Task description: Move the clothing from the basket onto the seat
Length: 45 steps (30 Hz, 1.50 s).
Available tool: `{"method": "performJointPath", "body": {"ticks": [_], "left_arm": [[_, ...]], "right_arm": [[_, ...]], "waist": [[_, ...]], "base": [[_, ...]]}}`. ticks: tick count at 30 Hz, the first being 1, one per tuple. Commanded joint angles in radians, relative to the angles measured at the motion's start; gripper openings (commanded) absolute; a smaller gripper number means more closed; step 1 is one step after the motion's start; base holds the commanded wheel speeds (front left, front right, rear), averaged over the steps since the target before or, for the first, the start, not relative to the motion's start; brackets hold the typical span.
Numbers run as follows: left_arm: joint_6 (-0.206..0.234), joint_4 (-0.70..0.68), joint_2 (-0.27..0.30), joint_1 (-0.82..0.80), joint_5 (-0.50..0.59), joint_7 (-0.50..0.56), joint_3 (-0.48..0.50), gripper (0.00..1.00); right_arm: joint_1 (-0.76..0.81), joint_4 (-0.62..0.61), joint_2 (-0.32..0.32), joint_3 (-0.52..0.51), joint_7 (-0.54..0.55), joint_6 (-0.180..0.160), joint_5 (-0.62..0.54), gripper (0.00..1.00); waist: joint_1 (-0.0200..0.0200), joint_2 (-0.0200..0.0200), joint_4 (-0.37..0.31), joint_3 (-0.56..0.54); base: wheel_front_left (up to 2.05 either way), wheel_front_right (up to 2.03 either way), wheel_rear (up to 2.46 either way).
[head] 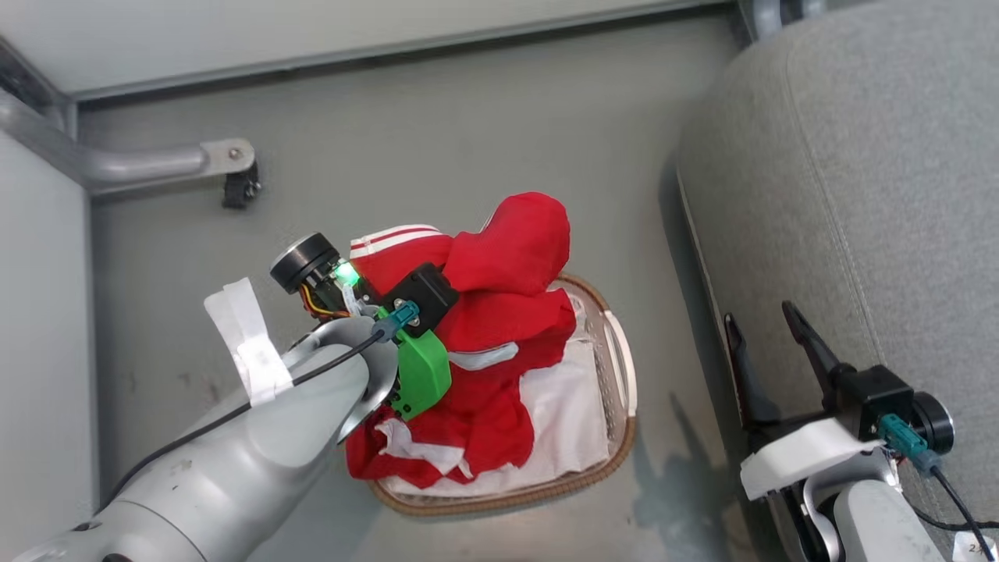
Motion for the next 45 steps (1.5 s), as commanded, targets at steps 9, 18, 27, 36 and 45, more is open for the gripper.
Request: {"method": "performJointPath", "body": {"ticks": [9,18,27,36,45], "left_arm": [[-0.002,-0.094,0.062,-0.095,0.05,-0.003,0.032,0.0],[-0.004,-0.138,0.091,-0.235,0.065,-0.002,0.053,0.0],[-0.004,-0.142,0.106,-0.35,0.044,-0.002,0.025,0.0],[-0.004,-0.155,0.109,-0.39,0.021,-0.002,-0.012,0.0],[-0.004,-0.2,0.081,-0.404,0.016,-0.002,-0.038,0.0]], "right_arm": [[0.07,0.013,-0.005,0.005,-0.002,-0.001,-0.015,1.0],[0.074,0.011,-0.004,0.017,-0.002,-0.001,-0.005,1.0],[0.08,0.01,-0.005,0.03,-0.002,-0.001,0.001,1.0],[-0.011,0.005,-0.004,0.134,-0.002,-0.001,-0.039,1.0],[-0.234,0.13,-0.004,0.22,-0.002,-0.001,-0.119,1.0]], "waist": [[0.0001,0.0,0.078,-0.278],[0.0001,0.0,0.071,-0.319],[0.0001,0.0,0.064,-0.33],[0.0001,0.0,0.071,-0.332],[0.0001,0.0,0.112,-0.331]], "base": [[0.0,0.0,0.0],[0.0,0.0,0.0],[0.0,0.0,0.0],[0.0,0.0,0.0],[0.0,0.0,0.0]]}}
